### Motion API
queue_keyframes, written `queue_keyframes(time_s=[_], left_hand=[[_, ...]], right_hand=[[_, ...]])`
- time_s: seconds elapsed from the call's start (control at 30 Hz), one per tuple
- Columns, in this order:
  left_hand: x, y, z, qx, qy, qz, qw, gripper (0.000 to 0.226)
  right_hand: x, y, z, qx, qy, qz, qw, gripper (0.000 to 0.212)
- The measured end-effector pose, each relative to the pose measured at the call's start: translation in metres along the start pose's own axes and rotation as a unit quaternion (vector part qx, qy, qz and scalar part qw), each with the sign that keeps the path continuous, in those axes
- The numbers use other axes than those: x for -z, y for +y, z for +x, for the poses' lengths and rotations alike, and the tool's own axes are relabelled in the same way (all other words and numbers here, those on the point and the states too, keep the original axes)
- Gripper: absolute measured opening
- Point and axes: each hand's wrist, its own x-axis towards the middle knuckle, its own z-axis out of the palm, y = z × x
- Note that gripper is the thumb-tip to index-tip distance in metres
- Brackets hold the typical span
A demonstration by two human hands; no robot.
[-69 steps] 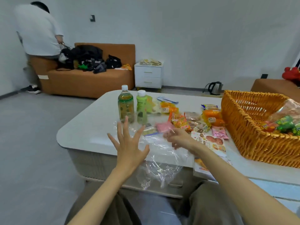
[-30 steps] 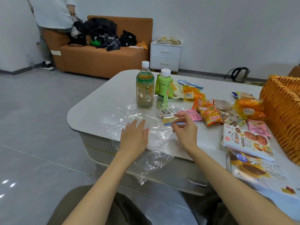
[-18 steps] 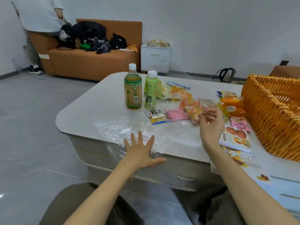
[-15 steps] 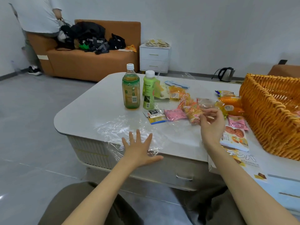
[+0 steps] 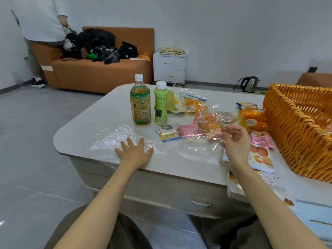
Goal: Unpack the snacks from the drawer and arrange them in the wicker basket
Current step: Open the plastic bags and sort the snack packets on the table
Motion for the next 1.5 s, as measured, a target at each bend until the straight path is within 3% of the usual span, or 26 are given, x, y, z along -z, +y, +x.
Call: queue_keyframes(time_s=[0.07, 0.13, 0.2, 0.27, 0.3, 0.33, 0.53, 0.67, 0.77, 0.87, 1.03, 1.13, 1.3, 1.37, 1.5], left_hand=[[0.002, 0.009, -0.001, -0.033, 0.048, -0.048, 0.997, 0.063], [0.013, 0.024, -0.011, -0.062, 0.103, -0.248, 0.961, 0.049], [0.034, 0.036, -0.025, -0.038, 0.076, -0.527, 0.846, 0.054], [0.051, 0.037, -0.034, -0.007, 0.0, -0.696, 0.718, 0.068], [0.058, 0.035, -0.038, -0.012, -0.022, -0.732, 0.681, 0.07], [0.062, 0.031, -0.041, -0.023, -0.031, -0.743, 0.668, 0.066], [0.065, 0.033, -0.053, -0.087, -0.05, -0.677, 0.729, 0.027], [0.061, 0.04, -0.059, -0.104, -0.04, -0.678, 0.727, 0.02], [0.062, 0.039, -0.061, -0.101, -0.029, -0.67, 0.735, 0.017], [0.062, 0.035, -0.061, -0.098, -0.013, -0.66, 0.744, 0.011], [0.061, 0.03, -0.059, -0.084, 0.019, -0.661, 0.745, 0.007], [0.06, 0.025, -0.057, -0.073, 0.028, -0.65, 0.756, 0.013], [0.063, 0.023, -0.059, -0.078, 0.05, -0.638, 0.764, 0.013], [0.068, 0.021, -0.061, -0.087, 0.052, -0.628, 0.772, 0.011], [0.073, 0.017, -0.065, -0.119, 0.022, -0.57, 0.813, 0.009]], right_hand=[[0.005, -0.001, 0.001, 0.003, -0.007, -0.002, 1.0, 0.022], [0.01, -0.002, 0.003, 0.003, -0.016, 0.001, 1.0, 0.025], [0.014, -0.007, 0.005, -0.001, -0.031, 0.01, 0.999, 0.029], [0.017, -0.014, 0.009, 0.0, -0.048, 0.015, 0.999, 0.024], [0.018, -0.017, 0.01, -0.002, -0.06, 0.026, 0.998, 0.02], [0.018, -0.02, 0.01, -0.005, -0.075, 0.037, 0.997, 0.018], [0.024, -0.035, 0.001, -0.026, -0.14, 0.035, 0.989, 0.041], [0.033, -0.05, -0.001, -0.178, -0.256, 0.122, 0.942, 0.067], [0.034, -0.057, -0.007, -0.275, -0.377, 0.157, 0.87, 0.042], [0.031, -0.057, -0.008, -0.317, -0.375, 0.201, 0.848, 0.033], [0.032, -0.053, -0.006, -0.292, -0.378, 0.103, 0.873, 0.019], [0.03, -0.051, -0.007, -0.3, -0.371, 0.114, 0.871, 0.017], [0.03, -0.045, -0.006, -0.244, -0.32, 0.043, 0.914, 0.017], [0.03, -0.045, -0.007, -0.208, -0.307, 0.028, 0.928, 0.025], [0.026, -0.046, -0.002, -0.11, -0.266, 0.02, 0.957, 0.062]])
